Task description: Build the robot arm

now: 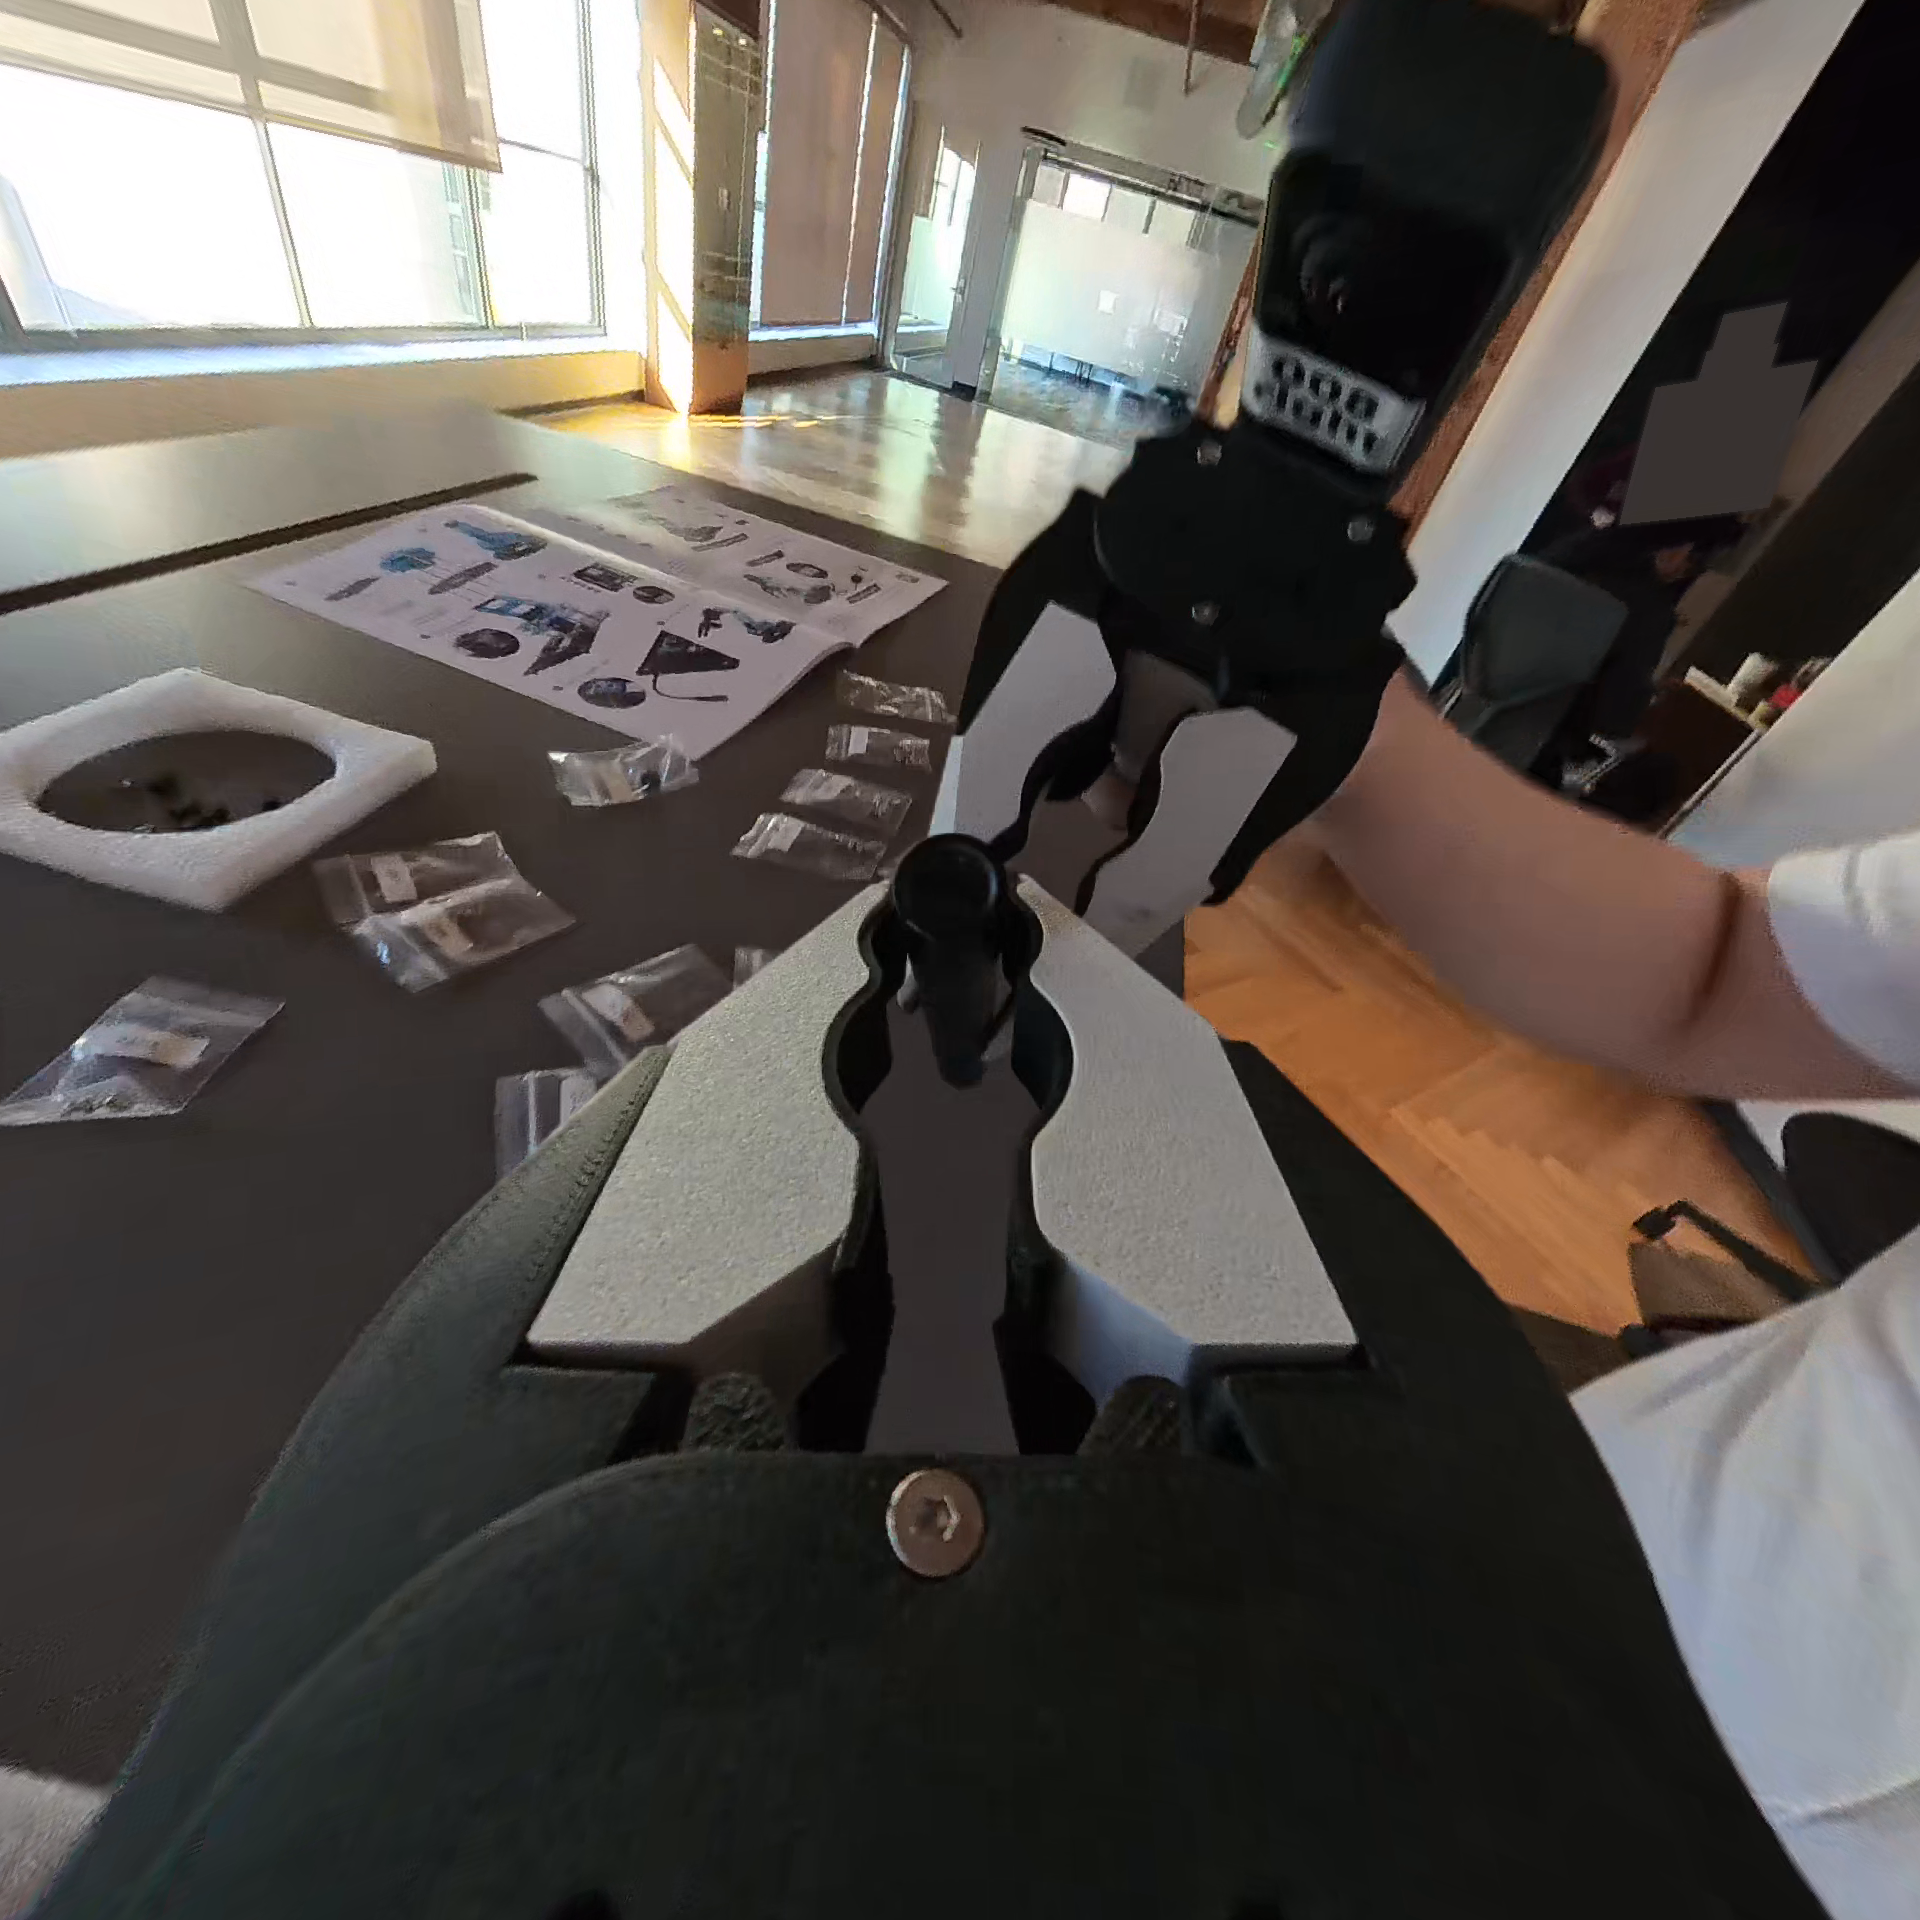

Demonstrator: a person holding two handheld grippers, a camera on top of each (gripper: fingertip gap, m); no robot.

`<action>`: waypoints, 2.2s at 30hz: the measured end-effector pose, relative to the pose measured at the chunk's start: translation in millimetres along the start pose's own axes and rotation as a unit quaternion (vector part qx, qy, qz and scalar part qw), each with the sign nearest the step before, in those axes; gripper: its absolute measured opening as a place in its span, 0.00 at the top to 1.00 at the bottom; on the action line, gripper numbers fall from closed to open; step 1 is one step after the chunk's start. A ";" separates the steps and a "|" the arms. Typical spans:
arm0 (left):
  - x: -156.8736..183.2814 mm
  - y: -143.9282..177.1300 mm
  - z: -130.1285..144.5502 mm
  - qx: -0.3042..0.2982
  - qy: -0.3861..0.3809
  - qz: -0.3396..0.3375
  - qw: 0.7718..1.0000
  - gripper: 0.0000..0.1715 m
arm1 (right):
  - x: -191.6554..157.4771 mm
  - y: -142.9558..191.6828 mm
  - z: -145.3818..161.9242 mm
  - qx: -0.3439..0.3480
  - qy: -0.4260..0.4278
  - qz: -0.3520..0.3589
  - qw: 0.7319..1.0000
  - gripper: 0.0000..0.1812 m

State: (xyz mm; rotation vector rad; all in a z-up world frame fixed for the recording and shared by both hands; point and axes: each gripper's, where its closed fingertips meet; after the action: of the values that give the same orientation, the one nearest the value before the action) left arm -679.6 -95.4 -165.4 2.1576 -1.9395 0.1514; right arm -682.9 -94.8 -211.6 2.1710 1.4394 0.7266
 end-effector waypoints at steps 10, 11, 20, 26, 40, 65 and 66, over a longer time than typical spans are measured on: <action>-21.8 -16.2 -38.9 -0.056 0.054 -0.113 0.990 0.91 | 28.2 17.1 6.0 0.165 -0.103 0.024 0.981 0.72; -17.4 -14.3 -43.6 -0.055 0.051 -0.111 0.991 0.91 | 22.2 11.5 2.3 0.169 -0.089 0.025 0.981 0.71; 7.5 36.3 -65.1 -0.074 0.020 -0.025 0.997 0.91 | -20.7 -21.6 -53.6 0.217 -0.124 -0.120 0.961 0.91; -28.4 91.2 -76.5 0.060 0.101 -0.046 0.992 0.86 | 6.8 -63.8 -106.2 0.223 -0.128 0.151 0.955 0.91; -36.9 171.3 -66.9 0.079 0.061 0.034 0.994 0.91 | -37.9 -103.3 -160.0 0.271 -0.180 -0.061 0.944 0.80; -9.0 143.1 -14.3 0.019 -0.052 -0.045 0.997 0.91 | -69.5 -125.8 -106.2 0.196 -0.024 -0.153 0.968 0.91; -8.9 142.8 -13.8 0.018 -0.053 -0.046 0.997 0.91 | -69.5 -126.0 -105.7 0.197 -0.024 -0.152 0.968 0.91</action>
State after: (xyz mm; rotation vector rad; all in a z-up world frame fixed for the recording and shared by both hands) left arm -820.9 -96.8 -139.1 2.3158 -1.9017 0.0577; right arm -860.9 -106.0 -220.5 2.1437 1.9676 0.2953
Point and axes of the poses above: each gripper's, where its closed fingertips meet, y back along the fingers, z out of its underside, x = y × z across the jaws, and after that the axes turned 7 degrees about z, right-handed
